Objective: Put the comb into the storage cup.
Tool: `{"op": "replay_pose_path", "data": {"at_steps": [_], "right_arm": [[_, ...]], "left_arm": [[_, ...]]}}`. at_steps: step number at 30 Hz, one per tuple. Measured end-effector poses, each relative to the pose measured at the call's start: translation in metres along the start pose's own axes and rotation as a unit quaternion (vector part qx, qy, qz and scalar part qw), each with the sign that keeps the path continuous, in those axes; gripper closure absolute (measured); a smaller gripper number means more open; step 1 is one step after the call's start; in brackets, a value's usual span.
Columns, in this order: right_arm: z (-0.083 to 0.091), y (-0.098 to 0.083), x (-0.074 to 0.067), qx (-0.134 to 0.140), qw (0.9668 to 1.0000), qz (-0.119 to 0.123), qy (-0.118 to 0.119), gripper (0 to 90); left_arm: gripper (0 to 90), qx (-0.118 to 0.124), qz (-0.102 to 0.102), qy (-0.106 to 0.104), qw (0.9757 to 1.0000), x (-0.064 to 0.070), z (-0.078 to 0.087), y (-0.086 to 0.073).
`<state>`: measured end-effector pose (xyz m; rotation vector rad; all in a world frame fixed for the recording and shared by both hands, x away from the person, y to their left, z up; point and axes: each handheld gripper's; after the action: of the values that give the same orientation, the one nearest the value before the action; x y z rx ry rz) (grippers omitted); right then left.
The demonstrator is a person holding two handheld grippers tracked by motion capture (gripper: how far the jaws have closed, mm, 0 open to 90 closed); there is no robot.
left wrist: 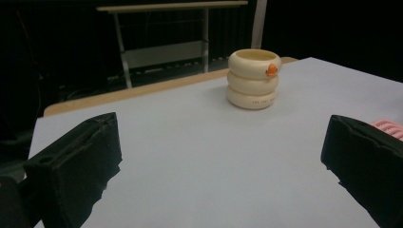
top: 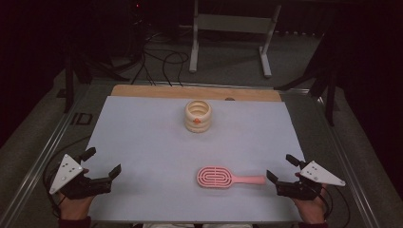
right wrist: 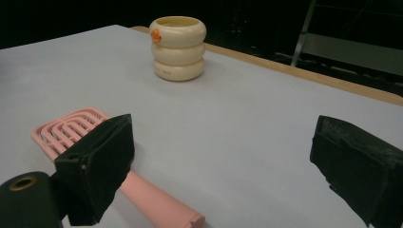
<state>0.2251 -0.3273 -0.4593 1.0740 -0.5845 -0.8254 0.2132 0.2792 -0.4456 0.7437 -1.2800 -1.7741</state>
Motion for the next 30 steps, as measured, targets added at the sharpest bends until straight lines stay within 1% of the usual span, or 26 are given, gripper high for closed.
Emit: {"op": "replay_pose_path", "data": {"at_steps": [3,6,7,9,12,17,19,21,23,25,27,30], "right_arm": [[0.0017,0.0019,0.0002,0.004,1.0,0.0,-0.004,7.6],[0.0014,0.0018,0.0008,0.002,1.0,-0.001,-0.005,7.5],[0.0014,0.0018,0.0008,0.002,1.0,-0.001,-0.005,7.6],[0.0003,0.0004,0.0026,-0.001,1.0,-0.004,-0.008,7.6],[0.0004,0.0002,0.0032,0.0,0.9999,-0.006,-0.008,7.6],[-0.0002,0.0003,0.0032,0.0,0.9999,-0.009,-0.006,7.6],[-0.0014,0.0007,0.0026,0.0,0.9999,-0.011,-0.002,7.6],[-0.0022,0.0014,0.0018,-0.002,1.0,-0.009,-0.003,7.5],[-0.0027,0.0025,0.0006,-0.006,0.9999,-0.009,-0.005,7.5],[-0.0027,0.0032,-0.0009,-0.005,0.9999,-0.006,-0.009,7.5],[-0.002,0.0042,-0.0013,-0.006,0.9999,-0.005,-0.012,7.5],[-0.0023,0.006,-0.001,-0.009,0.9999,-0.004,-0.011,7.5]], "left_arm": [[0.1,-0.006,0.001,-0.003,1.0,0.0009,-0.0011,-0.0017],[0.1,-0.007,0.001,-0.004,1.0,0.001,-0.0012,-0.0016],[0.1,-0.012,0.003,-0.001,0.9999,0.0014,-0.0008,-0.0011],[0.1,-0.013,0.008,-0.003,0.9999,0.0009,-0.0005,-0.0009],[0.0,-0.015,0.011,-0.002,0.9998,0.0009,-0.0005,-0.0009],[0.0,-0.019,0.008,0.006,0.9998,0.0018,-0.0014,-0.0003],[0.1,-0.025,0.008,0.004,0.9997,0.0017,-0.0022,-0.0004],[0.1,-0.025,0.011,0.004,0.9996,0.0017,-0.0023,-0.0004],[0.1,-0.024,0.01,0.01,0.9996,0.002,-0.002,-0.0002],[0.2,-0.023,0.007,0.023,0.9994,0.0021,-0.001,-0.0001],[0.4,-0.021,0.013,0.025,0.9994,0.0011,0.0002,-0.0002],[0.4,-0.022,0.013,0.028,0.9993,0.0,0.0009,0.0]]}}
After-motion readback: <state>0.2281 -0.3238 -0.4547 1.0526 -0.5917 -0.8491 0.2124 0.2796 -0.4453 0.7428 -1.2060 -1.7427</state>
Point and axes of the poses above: each handheld gripper's, and its own axes: z roughly backward along the jaws, y roughly out of its top, x roughly to its right, and after that the axes turned 3 degrees about -x, right-handed
